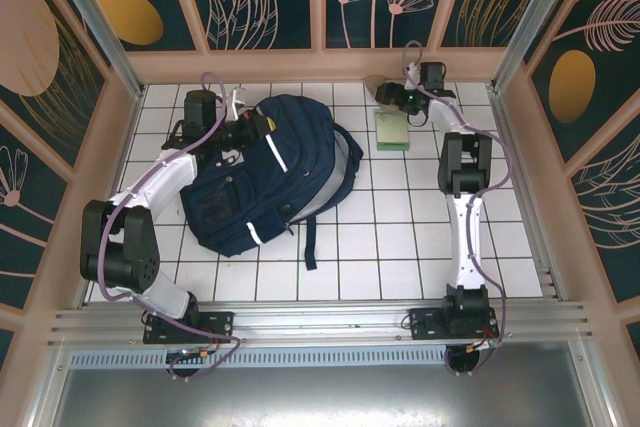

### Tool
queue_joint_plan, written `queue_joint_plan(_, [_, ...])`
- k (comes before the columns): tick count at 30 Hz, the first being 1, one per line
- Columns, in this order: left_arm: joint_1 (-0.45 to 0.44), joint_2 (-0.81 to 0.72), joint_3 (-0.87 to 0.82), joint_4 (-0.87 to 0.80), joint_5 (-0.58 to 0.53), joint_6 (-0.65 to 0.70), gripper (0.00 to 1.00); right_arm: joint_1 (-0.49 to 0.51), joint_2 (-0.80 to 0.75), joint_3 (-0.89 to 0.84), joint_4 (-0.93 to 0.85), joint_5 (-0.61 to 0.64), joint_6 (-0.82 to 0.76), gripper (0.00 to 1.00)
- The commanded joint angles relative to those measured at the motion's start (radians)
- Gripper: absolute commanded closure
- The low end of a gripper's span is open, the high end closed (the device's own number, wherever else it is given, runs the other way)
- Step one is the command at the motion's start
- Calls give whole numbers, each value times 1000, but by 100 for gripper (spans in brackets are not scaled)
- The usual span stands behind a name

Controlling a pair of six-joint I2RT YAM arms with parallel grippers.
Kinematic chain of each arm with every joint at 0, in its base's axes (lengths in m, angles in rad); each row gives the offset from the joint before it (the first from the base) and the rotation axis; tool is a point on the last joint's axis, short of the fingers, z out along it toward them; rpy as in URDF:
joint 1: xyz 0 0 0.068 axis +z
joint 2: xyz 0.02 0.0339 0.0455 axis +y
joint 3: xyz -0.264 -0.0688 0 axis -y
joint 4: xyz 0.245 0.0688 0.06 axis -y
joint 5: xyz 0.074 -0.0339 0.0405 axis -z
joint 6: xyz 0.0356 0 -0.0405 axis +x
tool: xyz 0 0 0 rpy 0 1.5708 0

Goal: Pack books, pencil case, and school supplies into a backpack

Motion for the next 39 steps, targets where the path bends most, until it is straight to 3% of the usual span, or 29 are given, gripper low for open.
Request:
queue_joint_plan(1, [13,-4,-16,42,2,7,100,57,-1,23,-129,158,-77,14])
queue_joint_plan(8, [12,4,-19,60,22,-7,100,96,38,78,-155,297,-106,16])
queue_joint_plan(17, [13,9,2,38,33,-1,100,123,6,69,-150,329,-142,56])
queue_joint_plan(24, [13,-3,81,-75,18,46,100,117,-129,45,-105,295,-87,60])
queue_joint_plan(32, [-1,1,259,-317,-3,179,100,119,-481,-352,114,227,32,63])
queue_joint_plan(39, [-125,116,561,-640,-74,356,100,204,-779,-796,296,185,120,64])
